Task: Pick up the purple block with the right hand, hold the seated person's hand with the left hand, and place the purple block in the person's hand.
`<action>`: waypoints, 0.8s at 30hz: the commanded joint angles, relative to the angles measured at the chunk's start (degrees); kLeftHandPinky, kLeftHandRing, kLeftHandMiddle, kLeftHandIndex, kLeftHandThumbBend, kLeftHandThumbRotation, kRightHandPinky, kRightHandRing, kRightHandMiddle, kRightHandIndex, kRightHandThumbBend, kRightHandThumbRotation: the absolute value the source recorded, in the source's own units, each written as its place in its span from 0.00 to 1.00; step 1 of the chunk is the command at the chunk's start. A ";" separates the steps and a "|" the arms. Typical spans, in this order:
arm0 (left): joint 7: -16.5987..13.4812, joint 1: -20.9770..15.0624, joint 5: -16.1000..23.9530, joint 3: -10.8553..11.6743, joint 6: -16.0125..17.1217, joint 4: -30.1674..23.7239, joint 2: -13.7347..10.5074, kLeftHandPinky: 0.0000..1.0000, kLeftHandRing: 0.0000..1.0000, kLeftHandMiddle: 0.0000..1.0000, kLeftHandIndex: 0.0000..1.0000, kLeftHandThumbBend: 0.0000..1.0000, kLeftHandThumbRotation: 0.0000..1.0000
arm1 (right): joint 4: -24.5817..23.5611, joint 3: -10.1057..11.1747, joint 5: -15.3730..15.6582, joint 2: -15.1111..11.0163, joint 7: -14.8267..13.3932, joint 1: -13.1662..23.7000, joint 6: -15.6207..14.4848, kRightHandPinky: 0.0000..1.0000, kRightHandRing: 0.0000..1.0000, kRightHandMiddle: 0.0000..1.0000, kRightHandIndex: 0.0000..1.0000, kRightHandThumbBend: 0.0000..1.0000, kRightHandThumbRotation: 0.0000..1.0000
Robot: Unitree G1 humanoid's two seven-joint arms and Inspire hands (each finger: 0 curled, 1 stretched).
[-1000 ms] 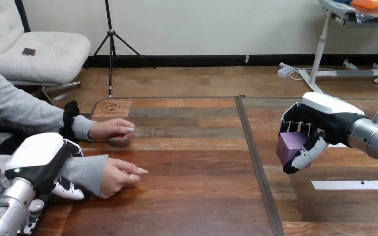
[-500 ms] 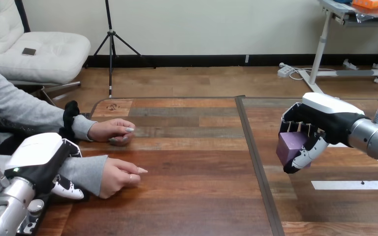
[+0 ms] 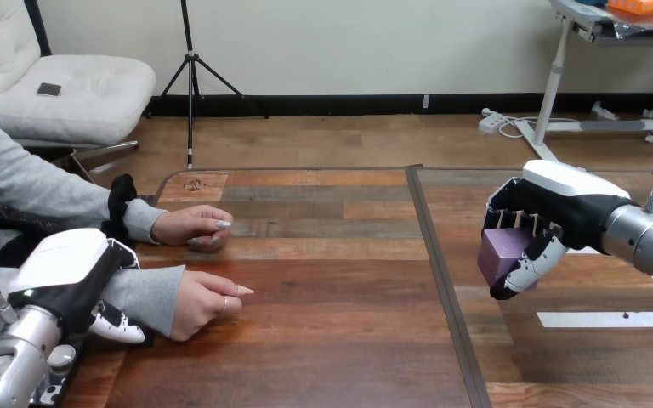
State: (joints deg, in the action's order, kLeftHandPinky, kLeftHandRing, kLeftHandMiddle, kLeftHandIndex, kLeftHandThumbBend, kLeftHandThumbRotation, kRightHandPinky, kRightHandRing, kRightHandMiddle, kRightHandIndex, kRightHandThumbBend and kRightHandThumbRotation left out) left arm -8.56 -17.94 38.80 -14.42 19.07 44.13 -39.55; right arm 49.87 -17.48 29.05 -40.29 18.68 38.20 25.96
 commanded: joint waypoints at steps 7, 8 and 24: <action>-2.34 -0.82 0.02 -1.08 0.32 0.93 0.79 0.24 0.31 0.38 0.38 0.83 0.00 | -0.93 1.63 -1.45 0.36 -0.99 2.07 -0.05 0.35 0.40 0.45 0.44 0.80 0.00; -2.60 -0.88 0.11 -1.16 0.39 1.13 0.83 0.24 0.31 0.38 0.38 0.83 0.00 | -0.91 1.65 -1.48 0.39 -1.01 2.07 -0.05 0.35 0.40 0.45 0.44 0.80 0.00; -1.70 -0.51 -0.07 -1.27 -0.15 -0.23 0.83 0.24 0.31 0.37 0.37 0.83 0.00 | -1.18 1.52 -1.37 0.38 -0.77 2.04 -0.28 0.35 0.40 0.45 0.44 0.79 0.00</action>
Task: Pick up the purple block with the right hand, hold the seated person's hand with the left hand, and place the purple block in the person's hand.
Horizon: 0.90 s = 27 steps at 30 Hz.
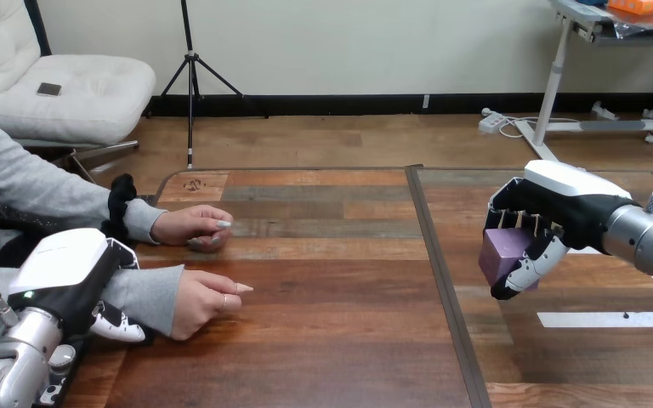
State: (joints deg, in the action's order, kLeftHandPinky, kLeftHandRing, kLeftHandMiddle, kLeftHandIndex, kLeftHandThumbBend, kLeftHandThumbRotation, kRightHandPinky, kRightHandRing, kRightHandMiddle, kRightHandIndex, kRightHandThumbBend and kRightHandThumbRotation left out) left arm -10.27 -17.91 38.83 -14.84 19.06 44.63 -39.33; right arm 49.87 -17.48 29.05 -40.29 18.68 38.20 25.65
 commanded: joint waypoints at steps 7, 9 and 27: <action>-0.12 -0.57 0.28 -1.09 -0.32 -0.86 0.64 0.24 0.31 0.37 0.36 0.86 0.00 | -1.15 1.52 -1.38 0.42 -0.78 2.02 0.01 0.36 0.40 0.45 0.44 0.79 0.00; -0.29 -0.54 0.25 -1.09 -0.07 -0.84 0.64 0.23 0.30 0.37 0.36 0.87 0.00 | -1.08 1.51 -1.38 0.42 -0.83 2.02 0.12 0.36 0.40 0.45 0.44 0.79 0.00; -0.27 -1.13 0.72 -1.60 1.58 -0.17 0.19 0.18 0.24 0.31 0.31 0.82 0.00 | -1.04 1.45 -1.54 0.47 -0.34 1.97 0.19 0.36 0.41 0.46 0.45 0.79 0.00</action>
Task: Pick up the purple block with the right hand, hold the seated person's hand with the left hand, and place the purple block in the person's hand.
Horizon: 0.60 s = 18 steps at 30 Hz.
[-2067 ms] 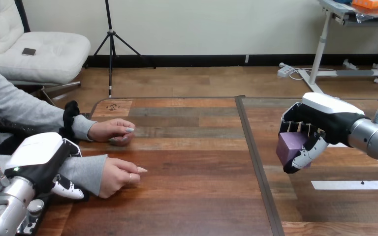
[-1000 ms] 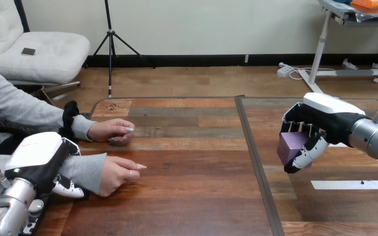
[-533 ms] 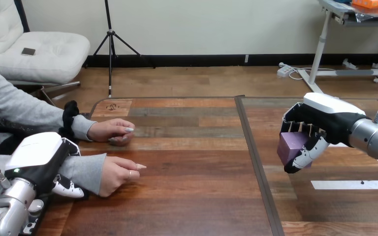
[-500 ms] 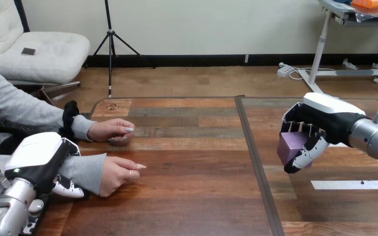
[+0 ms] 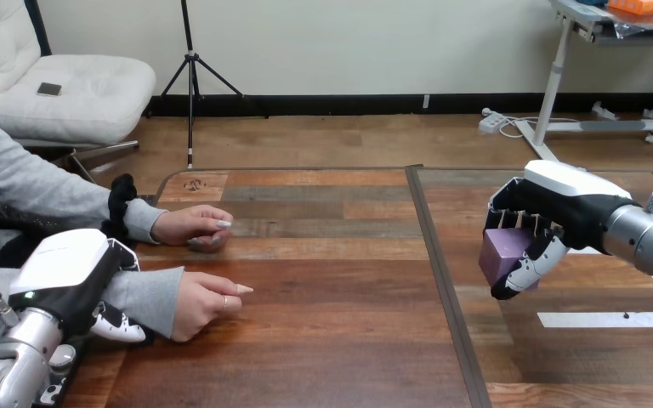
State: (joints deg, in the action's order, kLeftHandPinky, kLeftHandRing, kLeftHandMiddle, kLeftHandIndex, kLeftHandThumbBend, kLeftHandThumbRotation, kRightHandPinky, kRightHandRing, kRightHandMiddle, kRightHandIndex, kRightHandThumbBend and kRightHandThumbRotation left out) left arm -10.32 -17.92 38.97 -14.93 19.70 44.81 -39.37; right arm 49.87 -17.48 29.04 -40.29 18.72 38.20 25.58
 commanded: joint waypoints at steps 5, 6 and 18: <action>-0.20 -1.05 0.61 -1.42 0.77 -0.60 0.27 0.17 0.23 0.30 0.29 0.81 0.00 | -0.80 1.38 -1.37 0.43 -0.90 1.88 0.81 0.36 0.41 0.46 0.45 0.79 0.00; -0.17 -1.02 0.61 -1.40 0.74 -0.67 0.26 0.17 0.22 0.29 0.29 0.81 0.00 | -0.80 1.35 -1.25 0.42 -1.13 1.84 0.87 0.36 0.41 0.46 0.45 0.79 0.00; 0.08 -0.68 -0.02 -0.95 1.09 -1.28 0.27 0.15 0.21 0.27 0.27 0.80 0.00 | -1.03 1.30 -1.02 0.57 -1.40 1.61 0.40 0.36 0.41 0.46 0.44 0.79 0.00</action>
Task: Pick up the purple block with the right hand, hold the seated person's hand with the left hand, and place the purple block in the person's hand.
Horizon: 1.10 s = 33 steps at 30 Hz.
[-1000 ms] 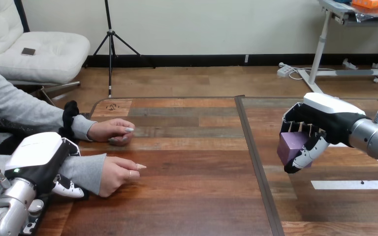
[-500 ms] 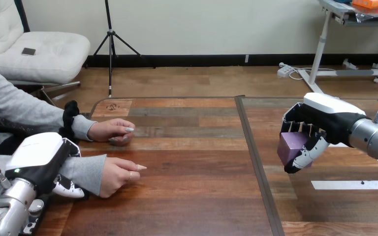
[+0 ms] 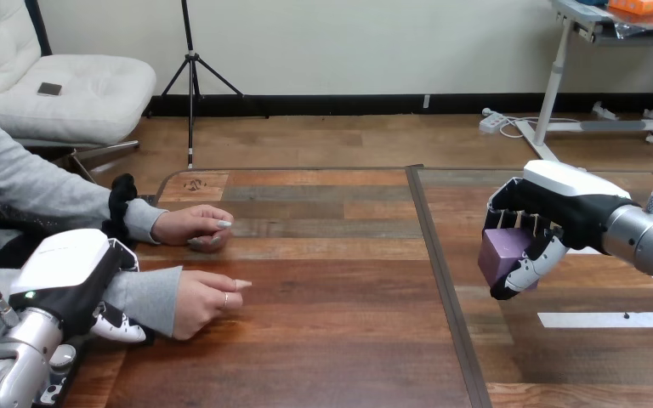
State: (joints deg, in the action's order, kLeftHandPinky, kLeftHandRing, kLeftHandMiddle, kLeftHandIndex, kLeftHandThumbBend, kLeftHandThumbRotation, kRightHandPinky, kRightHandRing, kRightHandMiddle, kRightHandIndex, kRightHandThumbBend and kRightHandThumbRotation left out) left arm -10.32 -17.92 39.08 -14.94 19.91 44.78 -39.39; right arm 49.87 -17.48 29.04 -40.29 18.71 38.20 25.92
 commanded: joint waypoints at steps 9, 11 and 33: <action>0.31 -0.63 -0.55 -0.70 1.05 -1.25 0.30 0.15 0.21 0.27 0.27 0.80 0.00 | -1.21 1.25 -0.94 0.59 -1.37 1.53 -0.20 0.35 0.40 0.45 0.44 0.79 0.00; 0.10 -0.78 -0.67 -0.67 1.17 -0.59 0.42 0.15 0.21 0.28 0.27 0.79 0.00 | -1.12 1.24 -0.92 0.59 -1.45 1.54 -0.11 0.35 0.40 0.45 0.44 0.79 0.00; -2.37 0.13 -1.89 1.20 2.90 -3.31 -0.14 0.15 0.20 0.27 0.27 0.77 0.00 | -0.83 1.08 -0.71 0.38 -1.31 1.67 -0.07 0.34 0.40 0.45 0.45 0.79 0.00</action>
State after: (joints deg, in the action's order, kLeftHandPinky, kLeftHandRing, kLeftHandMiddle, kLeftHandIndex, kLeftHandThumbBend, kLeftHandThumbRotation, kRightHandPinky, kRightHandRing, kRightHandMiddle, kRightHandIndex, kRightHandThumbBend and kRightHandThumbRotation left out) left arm -10.89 -17.41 38.73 -14.77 20.92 44.53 -39.46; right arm 49.87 -17.48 29.05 -40.29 18.70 38.20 25.78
